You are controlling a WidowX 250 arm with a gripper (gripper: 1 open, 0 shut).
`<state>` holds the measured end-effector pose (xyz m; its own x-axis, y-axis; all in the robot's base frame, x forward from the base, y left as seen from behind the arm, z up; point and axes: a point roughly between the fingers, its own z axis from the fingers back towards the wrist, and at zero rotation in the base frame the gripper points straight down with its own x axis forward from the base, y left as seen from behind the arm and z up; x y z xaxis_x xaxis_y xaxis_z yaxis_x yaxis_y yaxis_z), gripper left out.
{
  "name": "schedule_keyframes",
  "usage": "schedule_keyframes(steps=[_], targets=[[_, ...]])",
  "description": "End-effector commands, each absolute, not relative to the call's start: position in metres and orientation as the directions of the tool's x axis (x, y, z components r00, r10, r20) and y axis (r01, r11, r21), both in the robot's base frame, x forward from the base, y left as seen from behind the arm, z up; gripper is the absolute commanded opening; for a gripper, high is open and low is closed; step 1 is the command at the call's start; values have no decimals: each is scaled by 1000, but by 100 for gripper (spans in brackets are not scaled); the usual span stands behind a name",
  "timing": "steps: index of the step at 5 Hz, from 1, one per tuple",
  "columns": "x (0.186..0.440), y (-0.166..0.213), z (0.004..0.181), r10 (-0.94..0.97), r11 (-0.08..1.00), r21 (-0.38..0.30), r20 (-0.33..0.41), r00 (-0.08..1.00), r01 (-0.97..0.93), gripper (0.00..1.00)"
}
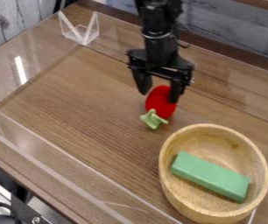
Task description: Move the red fruit to the right
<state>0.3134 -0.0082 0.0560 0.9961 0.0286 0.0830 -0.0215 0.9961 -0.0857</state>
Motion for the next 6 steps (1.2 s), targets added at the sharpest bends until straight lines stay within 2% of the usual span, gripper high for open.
schedule_keyframes(steps=[1,4,5,6], targets=[[325,16,71,146,988,-75,156,977,-135,100],[321,25,60,61,997,-63,146,987,-52,100],[321,24,57,29,998,-60,142,989,-21,0],[324,31,55,-8,998,-60,140,990,17,0]])
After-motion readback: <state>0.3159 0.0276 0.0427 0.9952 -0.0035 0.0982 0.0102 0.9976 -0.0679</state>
